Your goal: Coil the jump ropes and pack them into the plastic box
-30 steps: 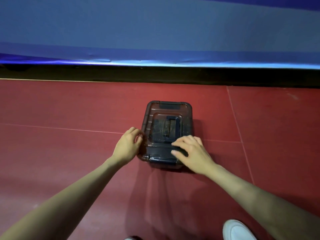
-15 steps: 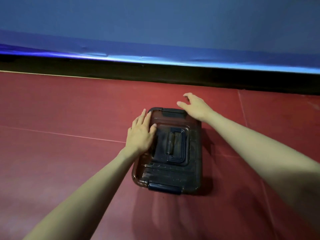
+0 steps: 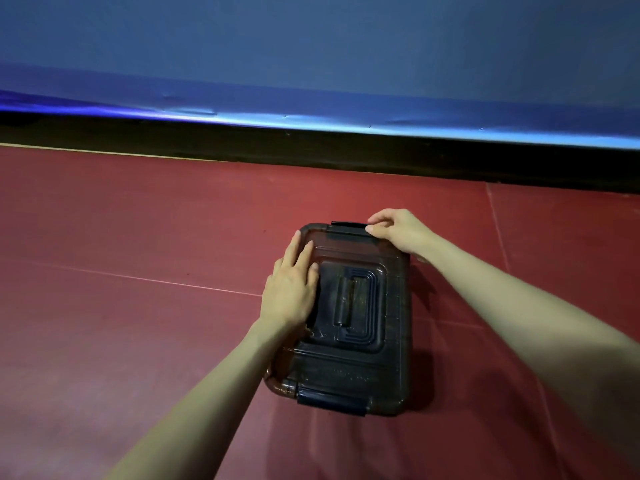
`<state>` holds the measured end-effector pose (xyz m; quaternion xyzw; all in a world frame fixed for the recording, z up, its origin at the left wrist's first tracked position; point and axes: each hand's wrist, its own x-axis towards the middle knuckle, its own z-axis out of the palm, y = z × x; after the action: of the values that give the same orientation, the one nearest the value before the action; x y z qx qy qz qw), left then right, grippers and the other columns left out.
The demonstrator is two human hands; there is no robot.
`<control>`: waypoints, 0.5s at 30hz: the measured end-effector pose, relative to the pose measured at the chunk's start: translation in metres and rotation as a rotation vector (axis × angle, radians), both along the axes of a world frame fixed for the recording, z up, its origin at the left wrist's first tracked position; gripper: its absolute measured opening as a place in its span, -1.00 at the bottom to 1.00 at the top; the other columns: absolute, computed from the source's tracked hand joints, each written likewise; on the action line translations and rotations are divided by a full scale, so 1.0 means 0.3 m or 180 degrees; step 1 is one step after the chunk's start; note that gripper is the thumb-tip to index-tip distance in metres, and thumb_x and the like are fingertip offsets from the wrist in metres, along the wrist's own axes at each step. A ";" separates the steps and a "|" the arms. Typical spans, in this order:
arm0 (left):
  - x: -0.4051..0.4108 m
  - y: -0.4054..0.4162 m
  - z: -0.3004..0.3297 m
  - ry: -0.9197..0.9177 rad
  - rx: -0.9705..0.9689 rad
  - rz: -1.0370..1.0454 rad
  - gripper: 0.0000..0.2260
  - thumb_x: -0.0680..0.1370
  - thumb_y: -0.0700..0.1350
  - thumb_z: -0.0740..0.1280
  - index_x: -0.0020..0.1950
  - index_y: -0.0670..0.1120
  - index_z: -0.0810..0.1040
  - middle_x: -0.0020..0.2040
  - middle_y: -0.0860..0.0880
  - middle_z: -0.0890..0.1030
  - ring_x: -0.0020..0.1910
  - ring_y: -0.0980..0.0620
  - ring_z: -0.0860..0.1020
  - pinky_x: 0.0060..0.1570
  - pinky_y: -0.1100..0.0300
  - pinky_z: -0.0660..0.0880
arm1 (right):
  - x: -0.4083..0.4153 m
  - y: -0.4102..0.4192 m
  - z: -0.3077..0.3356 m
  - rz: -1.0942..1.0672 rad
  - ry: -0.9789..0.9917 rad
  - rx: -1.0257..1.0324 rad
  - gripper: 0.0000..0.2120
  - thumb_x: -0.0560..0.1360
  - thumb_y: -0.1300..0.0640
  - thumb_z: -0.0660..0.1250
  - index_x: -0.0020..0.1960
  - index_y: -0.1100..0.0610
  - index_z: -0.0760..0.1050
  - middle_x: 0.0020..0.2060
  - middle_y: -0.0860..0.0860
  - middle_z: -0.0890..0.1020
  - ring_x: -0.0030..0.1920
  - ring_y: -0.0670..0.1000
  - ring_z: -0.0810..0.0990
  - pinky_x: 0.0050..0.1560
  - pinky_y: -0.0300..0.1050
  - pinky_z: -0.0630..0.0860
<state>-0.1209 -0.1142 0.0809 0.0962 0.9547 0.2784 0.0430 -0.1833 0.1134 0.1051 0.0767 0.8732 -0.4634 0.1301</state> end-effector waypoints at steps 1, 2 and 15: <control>0.000 0.000 0.000 -0.0005 0.0029 -0.0002 -0.57 0.67 0.00 0.05 0.55 0.00 0.18 0.59 0.13 -0.03 0.46 -0.07 0.23 0.38 0.00 0.28 | 0.009 0.004 -0.010 0.0109 0.0159 0.0048 -0.77 0.56 0.08 0.35 0.18 0.14 0.59 -0.04 -0.03 0.60 -0.01 -0.07 0.53 0.00 -0.23 0.39; -0.002 -0.001 -0.003 -0.0007 0.0039 -0.0011 -0.57 0.67 0.00 0.05 0.55 0.00 0.18 0.59 0.13 -0.03 0.46 -0.07 0.24 0.38 -0.01 0.29 | 0.021 0.010 -0.022 0.0179 0.0283 0.0072 -0.76 0.57 0.06 0.34 0.18 0.13 0.60 0.02 -0.03 0.61 0.06 -0.05 0.54 0.10 -0.20 0.39; -0.015 0.002 -0.018 0.0120 0.0083 -0.0008 -0.59 0.66 -0.08 0.07 0.53 -0.03 0.24 0.58 0.11 0.02 0.42 -0.11 0.33 0.30 -0.09 0.38 | 0.064 0.003 -0.085 -0.0410 0.0801 -0.0454 -0.83 0.50 0.10 0.42 0.08 0.08 0.68 -0.08 -0.06 0.68 0.05 -0.05 0.61 0.28 -0.03 0.45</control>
<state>-0.1253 -0.1134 0.0755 0.1032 0.9515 0.2888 0.0240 -0.1642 0.1142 0.0795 0.0645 0.8407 -0.5377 -0.0052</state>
